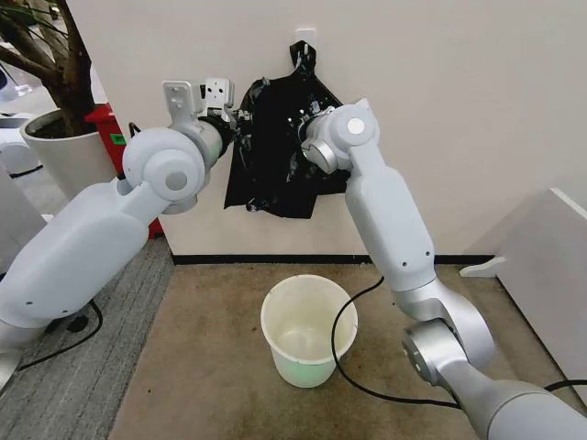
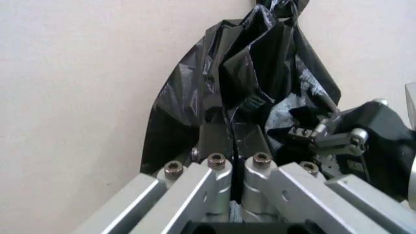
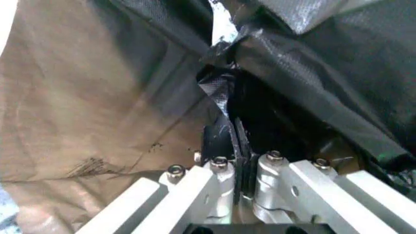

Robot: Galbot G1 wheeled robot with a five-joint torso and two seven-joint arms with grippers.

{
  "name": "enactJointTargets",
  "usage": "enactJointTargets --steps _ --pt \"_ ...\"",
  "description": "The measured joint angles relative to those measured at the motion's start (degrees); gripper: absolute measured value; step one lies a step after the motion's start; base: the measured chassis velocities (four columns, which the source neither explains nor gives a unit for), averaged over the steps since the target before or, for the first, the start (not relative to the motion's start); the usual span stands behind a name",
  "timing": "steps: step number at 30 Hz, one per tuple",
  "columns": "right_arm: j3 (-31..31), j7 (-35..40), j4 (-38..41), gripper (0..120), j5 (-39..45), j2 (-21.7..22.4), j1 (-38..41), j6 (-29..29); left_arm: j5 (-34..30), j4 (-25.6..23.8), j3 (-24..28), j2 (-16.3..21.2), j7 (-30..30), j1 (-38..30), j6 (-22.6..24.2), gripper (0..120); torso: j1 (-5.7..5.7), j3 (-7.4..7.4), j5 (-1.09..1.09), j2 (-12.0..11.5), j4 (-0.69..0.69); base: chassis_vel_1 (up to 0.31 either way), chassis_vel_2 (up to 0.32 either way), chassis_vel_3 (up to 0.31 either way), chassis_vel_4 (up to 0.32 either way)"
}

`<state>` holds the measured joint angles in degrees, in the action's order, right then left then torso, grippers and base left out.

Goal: Place the garbage bag over the trash bin.

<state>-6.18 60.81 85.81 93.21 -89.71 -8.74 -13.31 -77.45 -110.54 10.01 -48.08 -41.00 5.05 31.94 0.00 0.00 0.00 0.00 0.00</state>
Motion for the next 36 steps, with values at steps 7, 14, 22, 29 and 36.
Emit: enactJointTargets --steps 7,14,22,29,36 --pt "1.9 0.53 6.62 0 1.52 3.81 -1.72 0.39 0.0 1.25 -2.85 0.2 -0.23 1.09 -0.44 0 0.0 0.0 0.0 0.0 -0.01 0.0 0.0 0.0 0.0" --pt "1.97 0.34 11.72 0 5.15 7.27 -3.25 0.54 0.02 1.43 -5.23 1.15 -0.42 2.94 -1.2 0 0.0 0.0 0.0 0.0 0.0 0.0 0.0 0.0 0.0" --pt "1.71 -0.09 17.03 0 7.44 12.14 -5.92 0.56 0.03 1.36 -8.47 2.7 -0.79 5.39 -2.01 0 0.0 0.0 0.0 0.01 0.0 0.0 0.0 0.0 0.0" --pt "-0.6 -1.15 20.6 0 8.16 16.57 -8.07 0.64 -0.07 -0.07 -9.92 4.71 -0.88 7.71 -2.5 0 0.0 -0.01 0.01 0.02 -0.01 0.0 0.0 0.0 0.0" --pt "-2.34 -2.26 22.1 0 6.82 19.24 -10.51 0.36 -0.22 -1.6 -10.1 5.82 -1.33 9.17 -2.72 0 0.0 -0.01 0.0 0.02 0.0 0.0 0.0 0.0 0.0"
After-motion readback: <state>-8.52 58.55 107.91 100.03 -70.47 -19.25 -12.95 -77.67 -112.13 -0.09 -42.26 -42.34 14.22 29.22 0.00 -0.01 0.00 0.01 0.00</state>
